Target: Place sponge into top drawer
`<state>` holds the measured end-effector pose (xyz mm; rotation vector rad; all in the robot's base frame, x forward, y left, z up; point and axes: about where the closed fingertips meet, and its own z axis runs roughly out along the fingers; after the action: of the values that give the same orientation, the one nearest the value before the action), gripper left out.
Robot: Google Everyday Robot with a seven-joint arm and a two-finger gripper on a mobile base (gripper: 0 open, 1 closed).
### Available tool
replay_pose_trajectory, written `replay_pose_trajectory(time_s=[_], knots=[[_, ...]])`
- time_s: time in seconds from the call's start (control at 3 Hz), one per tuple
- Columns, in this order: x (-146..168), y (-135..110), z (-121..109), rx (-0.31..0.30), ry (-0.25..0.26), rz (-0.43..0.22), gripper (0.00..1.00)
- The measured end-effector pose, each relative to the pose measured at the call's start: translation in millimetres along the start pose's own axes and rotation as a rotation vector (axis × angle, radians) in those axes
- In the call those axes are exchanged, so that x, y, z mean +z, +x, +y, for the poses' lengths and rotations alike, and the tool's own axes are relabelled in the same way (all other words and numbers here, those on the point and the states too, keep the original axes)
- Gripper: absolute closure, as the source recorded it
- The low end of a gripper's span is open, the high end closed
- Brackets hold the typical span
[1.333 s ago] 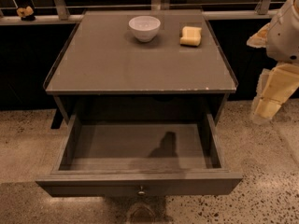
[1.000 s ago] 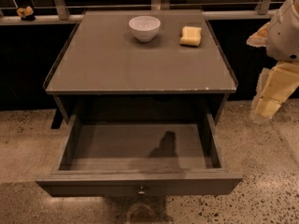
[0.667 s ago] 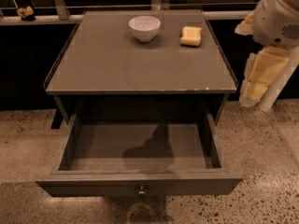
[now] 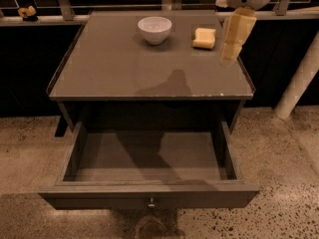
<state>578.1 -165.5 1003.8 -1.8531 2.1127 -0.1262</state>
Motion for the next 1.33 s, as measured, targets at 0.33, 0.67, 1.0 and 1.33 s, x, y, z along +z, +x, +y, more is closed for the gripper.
replay_pose_trajectory(time_s=[0.33,0.67,1.0,1.33], knots=[[32,-17,-48,0.033,-0.017,-0.033,0.0],[59,-21,-87,0.107,-0.012,-0.073,0.0],[49,-28,-110,0.111,0.065,-0.115,0.0],[52,-32,-118,0.111,0.087,-0.128,0.0]])
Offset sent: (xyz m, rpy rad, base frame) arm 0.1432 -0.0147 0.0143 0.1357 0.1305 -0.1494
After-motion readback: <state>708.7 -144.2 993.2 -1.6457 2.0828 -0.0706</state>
